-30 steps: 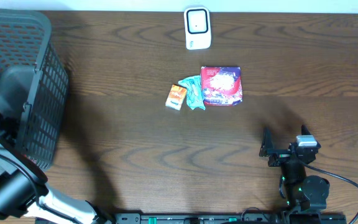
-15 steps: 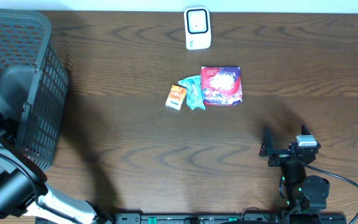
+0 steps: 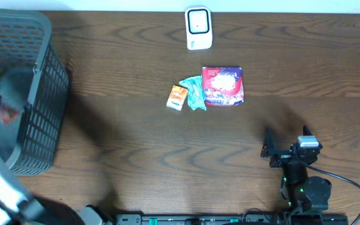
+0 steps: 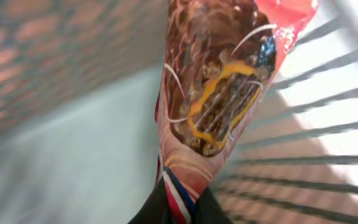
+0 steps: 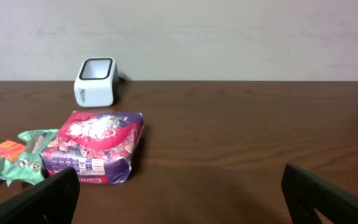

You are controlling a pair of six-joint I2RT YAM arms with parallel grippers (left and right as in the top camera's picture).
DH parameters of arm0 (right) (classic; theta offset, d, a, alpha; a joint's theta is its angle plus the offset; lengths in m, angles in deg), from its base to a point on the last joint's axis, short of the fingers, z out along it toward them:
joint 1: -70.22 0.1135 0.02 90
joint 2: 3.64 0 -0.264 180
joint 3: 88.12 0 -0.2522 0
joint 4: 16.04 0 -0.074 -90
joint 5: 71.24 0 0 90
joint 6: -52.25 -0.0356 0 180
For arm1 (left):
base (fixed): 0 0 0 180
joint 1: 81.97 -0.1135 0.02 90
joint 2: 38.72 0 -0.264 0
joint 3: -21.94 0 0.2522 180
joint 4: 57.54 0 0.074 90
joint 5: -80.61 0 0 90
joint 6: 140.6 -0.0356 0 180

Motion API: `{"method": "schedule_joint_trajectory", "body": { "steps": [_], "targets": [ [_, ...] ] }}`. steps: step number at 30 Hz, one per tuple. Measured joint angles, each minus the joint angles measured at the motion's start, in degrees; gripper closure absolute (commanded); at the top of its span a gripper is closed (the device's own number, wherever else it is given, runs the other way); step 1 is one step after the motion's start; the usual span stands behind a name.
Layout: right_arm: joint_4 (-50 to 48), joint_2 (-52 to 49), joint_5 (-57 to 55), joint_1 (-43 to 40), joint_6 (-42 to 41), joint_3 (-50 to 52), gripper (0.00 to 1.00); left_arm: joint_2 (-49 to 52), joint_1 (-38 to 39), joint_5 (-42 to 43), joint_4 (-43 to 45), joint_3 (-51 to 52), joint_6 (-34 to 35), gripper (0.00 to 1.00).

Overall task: Scan the item barcode
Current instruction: 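Carry the red chocolate bar up to the scanner with the left gripper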

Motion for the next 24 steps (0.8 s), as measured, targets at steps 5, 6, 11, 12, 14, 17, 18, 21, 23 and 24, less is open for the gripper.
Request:
{"method": "schedule_joint_trajectory", "body": {
  "steps": [5,6,11,12,14,17,18,21,23,24],
  "targets": [
    [0.0,0.0,0.0,0.0,0.0,0.0,0.01,-8.3,4.3,9.7,9.8,-0.2,10.2,0.93],
    [0.0,0.0,0.0,0.0,0.0,0.0,0.01,-9.5,6.7,11.3,11.2,-0.2,11.6,0.93],
    [0.0,0.0,0.0,0.0,0.0,0.0,0.01,-11.7,19.5,15.0,12.4,-0.2,13.6,0.93],
    [0.0,0.0,0.0,0.0,0.0,0.0,0.01,-11.7,22.4,15.4,12.4,-0.2,13.6,0.93],
    [0.0,0.0,0.0,0.0,0.0,0.0,0.01,-11.5,28.1,15.7,12.3,-0.2,13.5,0.93],
    [0.0,0.0,0.0,0.0,0.0,0.0,0.01,-10.7,37.2,16.1,12.3,-0.2,12.8,0.93],
    [0.0,0.0,0.0,0.0,0.0,0.0,0.01,-10.3,39.2,16.1,12.3,-0.2,12.5,0.92],
    [0.0,0.0,0.0,0.0,0.0,0.0,0.01,-8.3,46.9,15.1,11.0,-0.2,11.0,0.93],
    [0.0,0.0,0.0,0.0,0.0,0.0,0.01,-6.4,51.3,13.8,9.3,-0.2,9.9,0.93],
    [0.0,0.0,0.0,0.0,0.0,0.0,0.01,-5.4,53.0,12.9,8.7,-0.2,9.5,0.92]
  ]
}}
